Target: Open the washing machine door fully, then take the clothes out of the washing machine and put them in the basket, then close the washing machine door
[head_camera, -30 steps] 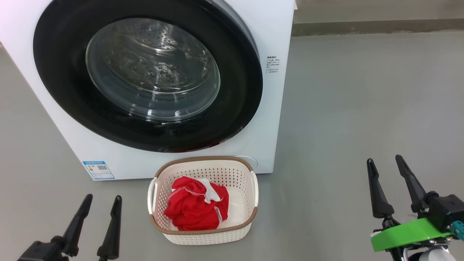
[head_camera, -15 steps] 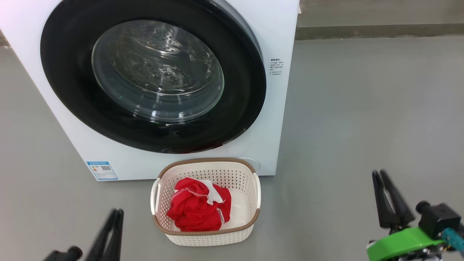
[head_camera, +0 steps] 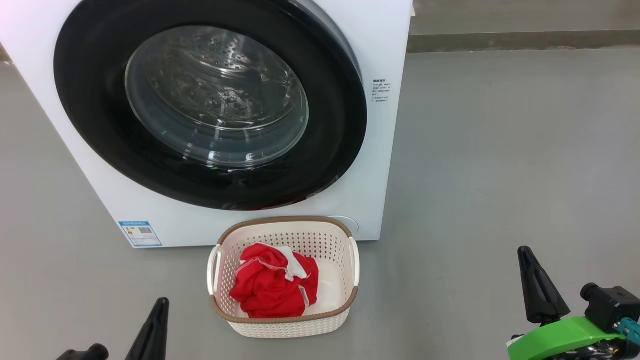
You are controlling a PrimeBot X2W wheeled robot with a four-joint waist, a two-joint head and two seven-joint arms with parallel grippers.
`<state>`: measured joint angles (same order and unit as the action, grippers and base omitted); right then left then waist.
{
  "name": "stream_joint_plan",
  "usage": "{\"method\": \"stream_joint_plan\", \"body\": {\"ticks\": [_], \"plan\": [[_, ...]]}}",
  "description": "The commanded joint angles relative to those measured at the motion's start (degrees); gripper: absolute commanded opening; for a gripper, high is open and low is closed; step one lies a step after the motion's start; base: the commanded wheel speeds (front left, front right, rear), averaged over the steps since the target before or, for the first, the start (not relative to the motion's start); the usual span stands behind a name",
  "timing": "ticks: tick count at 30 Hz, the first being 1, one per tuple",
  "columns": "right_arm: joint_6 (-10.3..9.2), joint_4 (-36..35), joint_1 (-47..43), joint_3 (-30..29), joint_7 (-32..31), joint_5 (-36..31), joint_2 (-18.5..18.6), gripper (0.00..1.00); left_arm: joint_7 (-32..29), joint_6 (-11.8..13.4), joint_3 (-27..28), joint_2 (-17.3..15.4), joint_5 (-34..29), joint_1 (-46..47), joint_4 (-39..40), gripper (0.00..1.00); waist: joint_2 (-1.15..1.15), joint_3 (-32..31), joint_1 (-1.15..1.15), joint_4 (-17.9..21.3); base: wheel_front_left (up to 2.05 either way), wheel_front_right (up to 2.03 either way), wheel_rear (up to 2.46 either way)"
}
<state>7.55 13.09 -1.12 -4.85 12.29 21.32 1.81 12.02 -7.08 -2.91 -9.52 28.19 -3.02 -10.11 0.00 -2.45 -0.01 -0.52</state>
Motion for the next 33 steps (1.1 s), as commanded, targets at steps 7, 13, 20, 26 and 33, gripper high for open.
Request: {"method": "stream_joint_plan", "body": {"ticks": [7, 13, 20, 26, 33], "plan": [[-0.01, -1.2, 2.3, -0.3, -1.2, 5.2, 0.7, 0.0, -1.3, -0.1, 1.5, -0.1, 4.8, 2.4, 0.7, 0.0, 0.0, 0.2, 0.01, 0.0, 0.0, 0.0, 0.0], [-0.01, -1.1, 2.6, -0.3, -2.2, 9.0, 0.7, 0.0, -2.3, -0.1, 2.0, 0.3, 8.2, 2.8, 0.5, 0.0, 0.0, 0.3, 0.01, 0.1, 0.0, 0.0, 0.0], [-0.02, -1.0, 2.9, -0.4, -3.4, 13.4, 0.7, 0.0, -3.4, -0.1, 2.5, 0.7, 12.1, 3.2, 0.1, 0.0, 0.0, 0.5, 0.01, 0.1, 0.0, 0.0, 0.0], [-0.02, -0.9, 3.2, -0.5, -4.4, 17.1, 0.7, 0.0, -4.4, -0.1, 3.0, 1.1, 15.5, 3.6, -0.1, 0.0, 0.0, 0.6, 0.01, 0.1, 0.0, 0.0, 0.0], [-0.02, -0.7, 3.5, -0.6, -5.6, 21.5, 0.8, 0.0, -5.6, -0.2, 3.5, 1.6, 19.5, 4.1, -0.4, 0.0, 0.0, 0.8, 0.01, 0.2, 0.0, 0.0, 0.0]]}}
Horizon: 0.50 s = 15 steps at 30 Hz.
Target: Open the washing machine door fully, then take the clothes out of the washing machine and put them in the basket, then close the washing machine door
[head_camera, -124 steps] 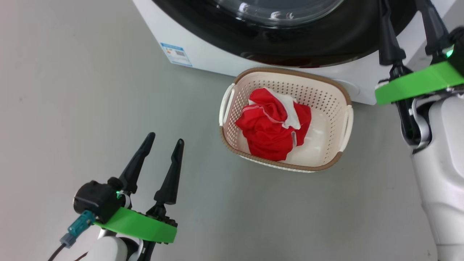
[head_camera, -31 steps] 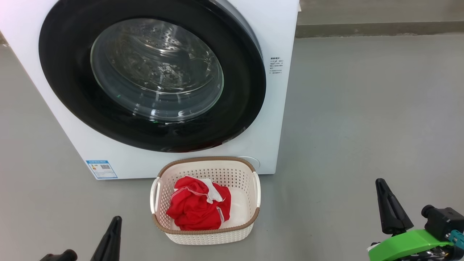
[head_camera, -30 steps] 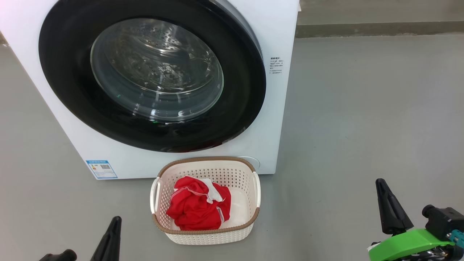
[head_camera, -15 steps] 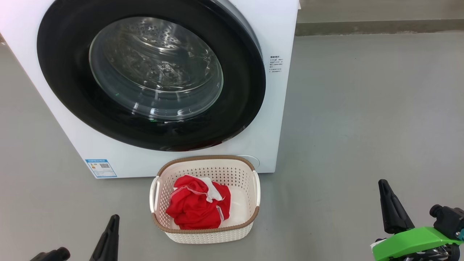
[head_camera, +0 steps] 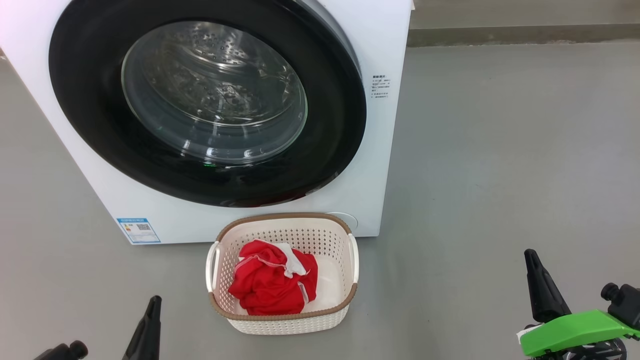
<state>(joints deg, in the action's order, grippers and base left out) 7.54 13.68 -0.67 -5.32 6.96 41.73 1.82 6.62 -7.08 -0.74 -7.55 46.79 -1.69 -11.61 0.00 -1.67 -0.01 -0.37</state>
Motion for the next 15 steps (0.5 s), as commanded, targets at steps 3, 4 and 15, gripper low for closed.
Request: {"method": "stream_joint_plan", "body": {"ticks": [3, 4, 15], "plan": [[-0.02, -1.2, 3.3, -0.2, -0.9, 3.6, 0.8, 0.0, -0.9, -0.2, 1.6, -0.2, 3.2, 3.0, 0.9, 0.0, 0.0, 0.1, 0.0, 0.0, 0.0, 0.0, 0.0], [-0.02, -1.2, 3.3, -0.2, -1.1, 4.3, 0.8, 0.0, -1.0, -0.2, 1.7, -0.1, 3.7, 3.1, 0.8, 0.0, 0.0, 0.1, 0.0, 0.0, 0.0, 0.0, 0.0], [-0.02, -1.0, 3.8, -0.3, -2.8, 10.5, 0.8, 0.0, -2.7, -0.2, 2.5, 0.6, 9.4, 3.7, 0.4, 0.0, 0.0, 0.4, 0.0, 0.1, 0.0, 0.0, 0.0]]}}
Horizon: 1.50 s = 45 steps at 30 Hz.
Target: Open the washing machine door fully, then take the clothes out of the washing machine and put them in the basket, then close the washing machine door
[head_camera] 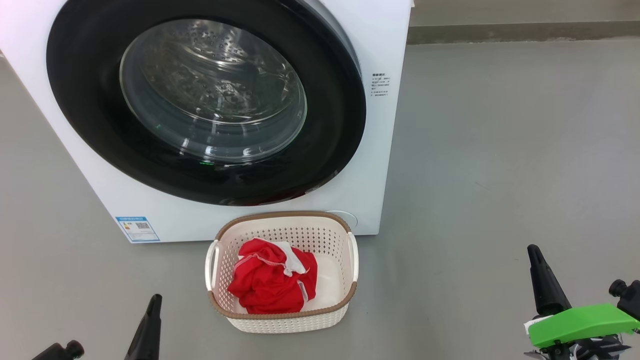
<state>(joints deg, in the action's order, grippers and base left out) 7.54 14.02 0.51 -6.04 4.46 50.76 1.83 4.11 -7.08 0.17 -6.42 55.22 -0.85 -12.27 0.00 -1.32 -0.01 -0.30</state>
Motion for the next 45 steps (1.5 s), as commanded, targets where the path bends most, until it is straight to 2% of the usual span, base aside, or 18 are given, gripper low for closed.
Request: {"method": "stream_joint_plan", "body": {"ticks": [1, 45], "plan": [[-0.02, -1.3, 2.7, 0.4, -0.4, 2.1, 0.8, 0.0, -0.3, -0.2, 1.6, -0.5, 1.5, 3.0, 1.0, 0.0, 0.0, 0.0, 0.0, 0.0, 0.0, 0.0, 0.0], [-0.04, -0.4, 4.7, -0.2, -7.7, 29.2, 1.0, 0.0, -7.4, -0.3, 4.9, 2.3, 25.9, 5.8, -0.9, 0.0, 0.0, 1.0, 0.0, 0.2, 0.0, 0.0, 0.0]]}}
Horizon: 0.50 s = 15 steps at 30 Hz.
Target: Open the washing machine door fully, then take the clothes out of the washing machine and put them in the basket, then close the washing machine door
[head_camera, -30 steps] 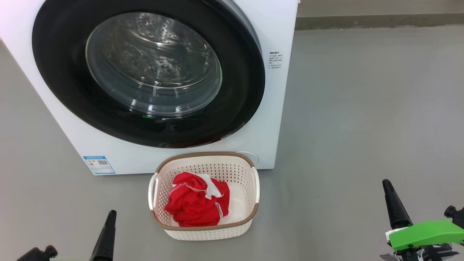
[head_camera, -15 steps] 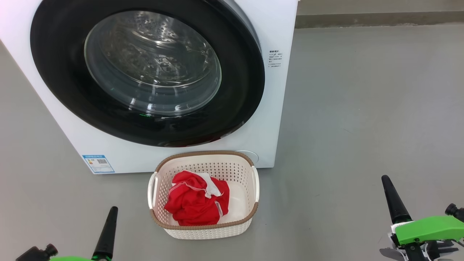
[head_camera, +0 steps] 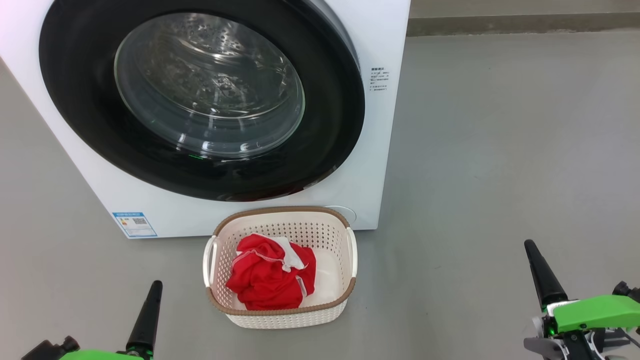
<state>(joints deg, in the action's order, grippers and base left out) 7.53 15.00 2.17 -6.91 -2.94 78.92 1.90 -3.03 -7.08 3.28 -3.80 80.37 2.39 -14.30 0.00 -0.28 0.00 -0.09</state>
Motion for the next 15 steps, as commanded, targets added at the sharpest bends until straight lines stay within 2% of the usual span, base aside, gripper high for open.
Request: {"method": "stream_joint_plan", "body": {"ticks": [1, 15], "plan": [[-0.03, -1.4, 3.1, 0.6, -0.4, 1.6, 0.9, 0.0, -0.5, -0.3, 1.9, -0.3, 1.3, 2.6, 1.1, 0.0, 0.0, 0.0, 0.0, 0.0, 0.0, 0.0, 0.0], [-0.04, -1.1, 3.8, 0.4, -2.8, 10.4, 1.0, 0.0, -2.8, -0.4, 3.0, 0.6, 9.2, 3.5, 0.5, 0.0, 0.0, 0.3, 0.0, 0.1, 0.0, 0.0, 0.0]]}}
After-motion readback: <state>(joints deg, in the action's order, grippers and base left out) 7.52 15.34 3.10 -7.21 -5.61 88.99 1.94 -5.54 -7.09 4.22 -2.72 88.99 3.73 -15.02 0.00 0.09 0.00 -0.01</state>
